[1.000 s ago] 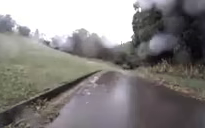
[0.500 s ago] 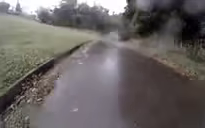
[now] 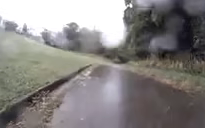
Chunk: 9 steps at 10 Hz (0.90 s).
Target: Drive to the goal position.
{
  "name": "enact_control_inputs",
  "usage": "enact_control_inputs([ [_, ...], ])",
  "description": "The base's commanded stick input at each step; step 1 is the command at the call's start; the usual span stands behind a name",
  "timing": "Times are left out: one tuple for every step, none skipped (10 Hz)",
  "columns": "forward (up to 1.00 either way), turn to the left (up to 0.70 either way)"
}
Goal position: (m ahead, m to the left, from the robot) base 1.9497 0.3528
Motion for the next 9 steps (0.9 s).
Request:
enact_control_inputs([
  [0.54,-0.21],
  [0.32,-0.13],
  [0.11,-0.04],
  [0.0,0.0],
  [0.0,0.0],
  [0.0,0.0],
  [0.0,0.0],
  [0.0,0.0],
  [0.0,0.0],
])
